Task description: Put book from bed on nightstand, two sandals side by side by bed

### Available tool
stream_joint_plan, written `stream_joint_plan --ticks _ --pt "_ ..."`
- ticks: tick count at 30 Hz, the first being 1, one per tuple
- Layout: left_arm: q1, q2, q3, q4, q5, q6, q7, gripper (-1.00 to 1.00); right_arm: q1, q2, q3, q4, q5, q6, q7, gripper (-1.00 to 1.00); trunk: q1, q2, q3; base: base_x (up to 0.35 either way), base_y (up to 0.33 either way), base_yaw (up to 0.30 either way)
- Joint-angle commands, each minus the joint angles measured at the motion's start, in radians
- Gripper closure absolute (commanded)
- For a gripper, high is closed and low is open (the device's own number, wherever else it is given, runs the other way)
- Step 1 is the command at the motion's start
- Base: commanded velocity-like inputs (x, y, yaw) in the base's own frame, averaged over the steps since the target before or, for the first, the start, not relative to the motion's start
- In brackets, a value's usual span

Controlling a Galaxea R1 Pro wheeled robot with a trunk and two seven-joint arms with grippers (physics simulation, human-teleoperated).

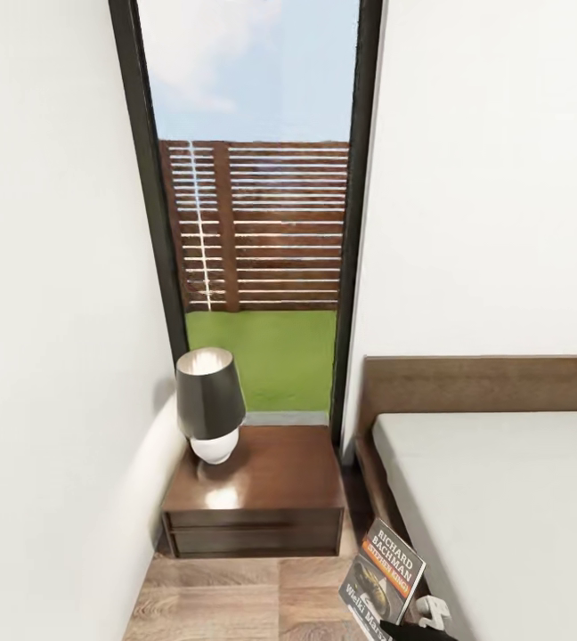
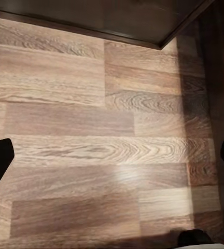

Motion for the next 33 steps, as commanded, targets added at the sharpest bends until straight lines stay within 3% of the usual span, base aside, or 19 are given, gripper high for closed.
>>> stream_joint_plan --ticks 1,33 --pt "-0.001 0.000 0.007 0.001 0.003 0.001 -0.007 -1.00 -0.001 0.000 0.001 0.001 -0.011 0.000 0.005 1.00 0.001 -0.001 -0.001 0.330 0.000 0.000" --pt "-0.001 0.000 0.007 0.001 0.003 0.001 -0.007 -1.00 -0.001 0.000 0.001 0.001 -0.011 0.000 0.005 1.00 0.001 -0.001 -0.001 0.330 0.000 0.000"
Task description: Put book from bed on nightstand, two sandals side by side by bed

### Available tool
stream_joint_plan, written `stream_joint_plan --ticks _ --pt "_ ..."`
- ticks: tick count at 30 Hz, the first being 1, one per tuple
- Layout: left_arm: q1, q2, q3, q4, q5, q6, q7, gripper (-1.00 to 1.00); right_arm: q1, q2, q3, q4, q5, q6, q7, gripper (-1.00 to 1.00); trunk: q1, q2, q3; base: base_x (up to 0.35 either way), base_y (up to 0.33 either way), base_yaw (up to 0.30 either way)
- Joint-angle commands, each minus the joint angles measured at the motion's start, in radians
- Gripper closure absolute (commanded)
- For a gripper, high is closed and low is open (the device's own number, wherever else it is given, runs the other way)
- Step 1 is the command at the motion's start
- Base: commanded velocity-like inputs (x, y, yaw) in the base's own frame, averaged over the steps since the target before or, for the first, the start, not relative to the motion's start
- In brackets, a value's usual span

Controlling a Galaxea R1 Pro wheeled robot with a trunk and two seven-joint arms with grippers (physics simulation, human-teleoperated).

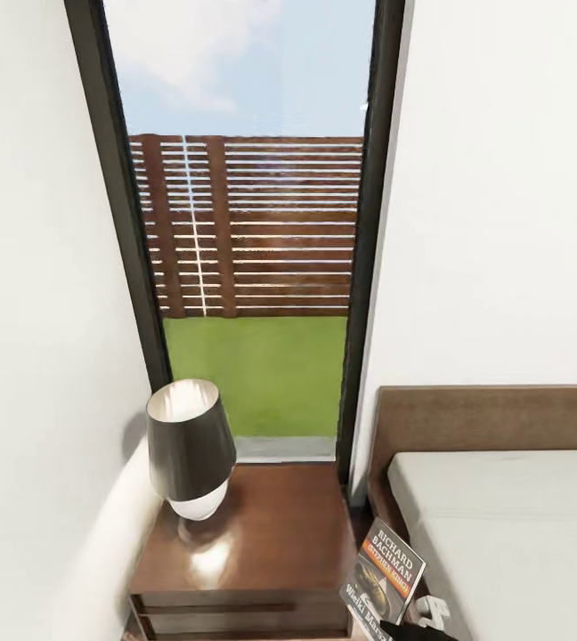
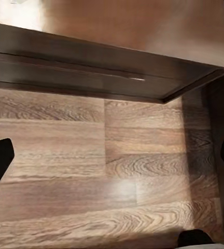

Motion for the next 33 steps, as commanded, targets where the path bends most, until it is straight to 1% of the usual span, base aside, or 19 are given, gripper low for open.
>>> stream_joint_plan --ticks 1,13,23,33 --pt "-0.001 0.000 0.007 0.001 0.003 0.001 -0.007 -1.00 -0.001 0.000 0.001 0.001 -0.011 0.000 0.005 1.00 0.001 -0.001 -0.001 0.328 0.000 0.000" --pt "-0.001 0.000 0.007 0.001 0.003 0.001 -0.007 -1.00 -0.001 0.000 0.001 0.001 -0.011 0.000 0.005 1.00 0.001 -0.001 -0.001 0.307 0.000 0.000" --pt "-0.001 0.000 0.007 0.001 0.003 0.001 -0.007 -1.00 -0.001 0.000 0.001 0.001 -0.011 0.000 0.005 1.00 0.001 -0.001 -0.001 0.092 0.000 0.000" --pt "-0.001 0.000 0.007 0.001 0.003 0.001 -0.007 -1.00 -0.001 0.000 0.001 0.001 -0.011 0.000 0.005 1.00 0.001 -0.001 -0.001 0.302 0.000 0.000"
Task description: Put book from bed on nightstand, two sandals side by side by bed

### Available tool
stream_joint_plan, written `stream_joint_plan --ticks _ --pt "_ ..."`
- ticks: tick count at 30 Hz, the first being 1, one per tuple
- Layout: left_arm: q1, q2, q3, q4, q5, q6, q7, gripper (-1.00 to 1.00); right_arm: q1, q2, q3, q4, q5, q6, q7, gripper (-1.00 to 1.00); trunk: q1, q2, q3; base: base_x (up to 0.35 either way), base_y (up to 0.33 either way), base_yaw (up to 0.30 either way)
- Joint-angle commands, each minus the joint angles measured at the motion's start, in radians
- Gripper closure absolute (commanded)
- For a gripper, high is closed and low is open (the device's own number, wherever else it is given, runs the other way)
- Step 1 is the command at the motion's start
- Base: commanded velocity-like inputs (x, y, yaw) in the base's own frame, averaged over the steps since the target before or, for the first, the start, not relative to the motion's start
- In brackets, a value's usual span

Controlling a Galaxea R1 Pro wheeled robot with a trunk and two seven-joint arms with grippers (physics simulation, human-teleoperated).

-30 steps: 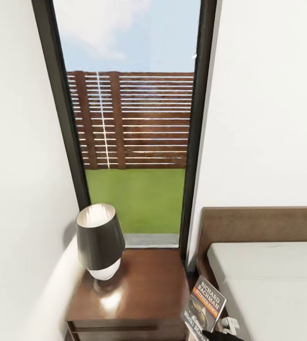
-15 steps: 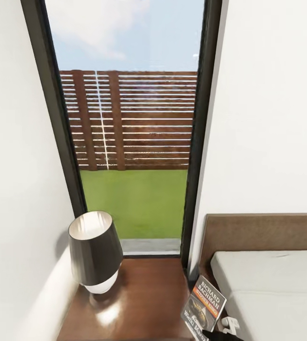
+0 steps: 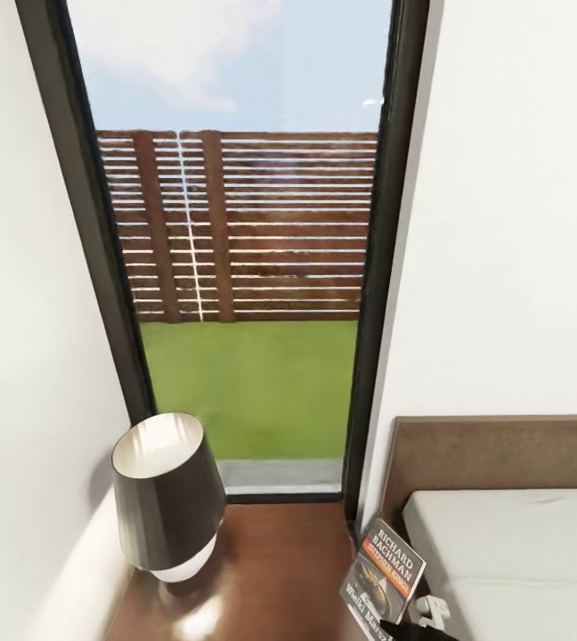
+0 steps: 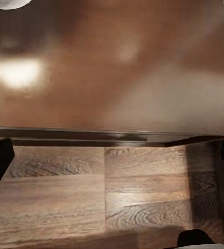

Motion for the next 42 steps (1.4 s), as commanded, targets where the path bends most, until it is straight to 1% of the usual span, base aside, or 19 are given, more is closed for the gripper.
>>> stream_joint_plan --ticks 1,8,32,35,38,39,40,42 --pt "-0.001 0.000 0.007 0.001 0.003 0.000 -0.007 -1.00 -0.001 0.000 0.003 0.001 -0.010 0.000 0.005 1.00 0.001 -0.001 -0.001 0.322 0.000 0.000" --pt "-0.001 0.000 0.007 0.001 0.003 0.000 -0.007 -1.00 -0.001 0.000 0.003 0.001 -0.010 0.000 0.005 1.00 0.001 -0.001 -0.001 0.230 0.000 0.000" --pt "-0.001 0.002 0.009 0.001 0.003 0.000 -0.007 -1.00 -0.001 0.000 0.003 0.001 -0.010 0.000 0.005 1.00 0.001 -0.001 -0.001 0.006 0.000 0.000" --pt "-0.001 0.003 0.010 0.000 0.003 0.000 -0.014 -1.00 -0.001 0.000 0.003 0.001 -0.010 0.000 0.006 1.00 0.001 -0.001 -0.001 0.000 0.000 0.000" --pt "-0.001 0.008 0.011 -0.003 0.004 0.000 -0.045 -1.00 -0.001 0.000 0.003 0.000 -0.010 0.000 0.006 1.00 0.001 -0.001 -0.001 0.000 0.000 0.000" --pt "-0.001 0.014 0.011 -0.011 0.003 0.000 -0.075 -1.00 -0.001 0.000 0.003 0.000 -0.010 0.000 0.006 1.00 0.001 -0.001 -0.001 0.000 0.000 0.000" --pt "-0.001 0.022 0.011 -0.021 0.003 0.000 -0.117 -1.00 -0.001 0.000 0.003 0.000 -0.010 0.000 0.006 1.00 0.001 -0.001 -0.001 0.000 0.000 0.000" --pt "-0.001 0.045 0.010 -0.041 0.002 0.003 -0.229 -1.00 -0.001 0.000 0.004 0.001 -0.010 0.000 0.006 1.00 0.001 -0.001 -0.001 0.000 0.000 0.000"
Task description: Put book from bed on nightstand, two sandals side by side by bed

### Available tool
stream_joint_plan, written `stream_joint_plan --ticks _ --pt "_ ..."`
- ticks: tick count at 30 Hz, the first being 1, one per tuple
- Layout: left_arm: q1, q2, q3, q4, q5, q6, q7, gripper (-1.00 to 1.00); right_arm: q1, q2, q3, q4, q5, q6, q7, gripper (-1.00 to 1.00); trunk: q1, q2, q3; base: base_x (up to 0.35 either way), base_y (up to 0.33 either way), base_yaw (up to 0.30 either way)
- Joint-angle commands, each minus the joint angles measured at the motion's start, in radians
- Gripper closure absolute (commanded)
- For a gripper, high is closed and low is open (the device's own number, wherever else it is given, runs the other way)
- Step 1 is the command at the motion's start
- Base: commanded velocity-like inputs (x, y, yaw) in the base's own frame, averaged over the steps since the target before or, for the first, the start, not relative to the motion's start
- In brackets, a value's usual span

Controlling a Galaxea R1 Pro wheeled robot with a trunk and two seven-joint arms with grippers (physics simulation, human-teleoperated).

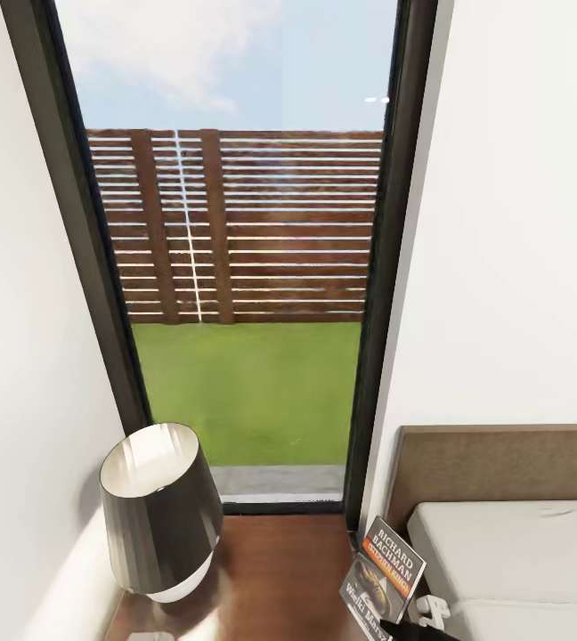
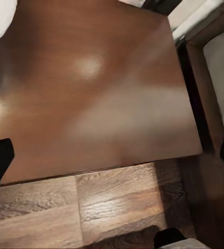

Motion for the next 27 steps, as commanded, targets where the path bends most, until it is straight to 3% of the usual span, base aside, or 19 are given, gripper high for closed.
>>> stream_joint_plan --ticks 1,2,3,6,7,9,13,17,19,27 --pt "-0.001 0.008 0.007 -0.003 -0.002 0.000 -0.041 -1.00 -0.001 0.000 0.004 0.001 -0.010 0.000 0.005 1.00 0.000 -0.001 -0.001 0.000 0.000 0.000" --pt "-0.002 0.030 0.008 -0.016 -0.003 0.004 -0.153 -1.00 -0.001 0.000 0.004 0.001 -0.010 0.000 0.005 1.00 0.000 -0.001 -0.001 0.000 0.000 0.000" --pt "-0.003 0.036 0.008 -0.021 -0.002 0.005 -0.188 -1.00 -0.001 0.000 0.005 0.001 -0.010 0.000 0.005 1.00 0.000 -0.001 -0.001 0.000 0.000 0.000" --pt "-0.013 0.065 0.008 -0.069 -0.002 0.043 -0.411 -1.00 -0.001 0.000 0.004 0.001 -0.010 0.000 0.005 1.00 0.000 -0.001 -0.001 0.000 0.000 0.000" --pt "-0.014 0.067 0.008 -0.082 -0.002 0.060 -0.437 -1.00 -0.001 0.000 0.004 0.001 -0.010 0.000 0.005 1.00 0.000 -0.001 -0.001 0.000 0.000 0.000" --pt "-0.016 0.071 0.008 -0.172 -0.003 0.162 -0.532 -1.00 -0.001 0.000 0.004 0.001 -0.010 0.000 0.004 1.00 0.000 -0.001 -0.001 0.000 0.000 0.000" --pt "-0.017 0.070 0.006 -0.442 -0.001 0.415 -0.676 -1.00 -0.001 0.000 0.004 0.002 -0.010 0.000 0.004 1.00 0.000 -0.001 -0.001 0.000 0.000 0.000" --pt "-0.018 0.052 0.005 -0.595 0.000 0.563 -0.729 -1.00 -0.001 0.000 0.005 0.001 -0.010 0.000 0.003 1.00 0.000 -0.001 -0.001 0.000 0.000 0.000" --pt "-0.018 0.041 0.005 -0.636 0.000 0.596 -0.736 -1.00 -0.001 0.000 0.004 0.001 -0.010 0.000 0.003 1.00 0.000 -0.001 -0.001 0.000 0.000 0.000" --pt "-0.018 0.023 0.001 -0.685 0.001 0.639 -0.745 -1.00 -0.001 0.000 0.005 0.001 -0.010 0.000 0.005 1.00 0.000 -0.001 -0.001 0.000 0.000 0.000"
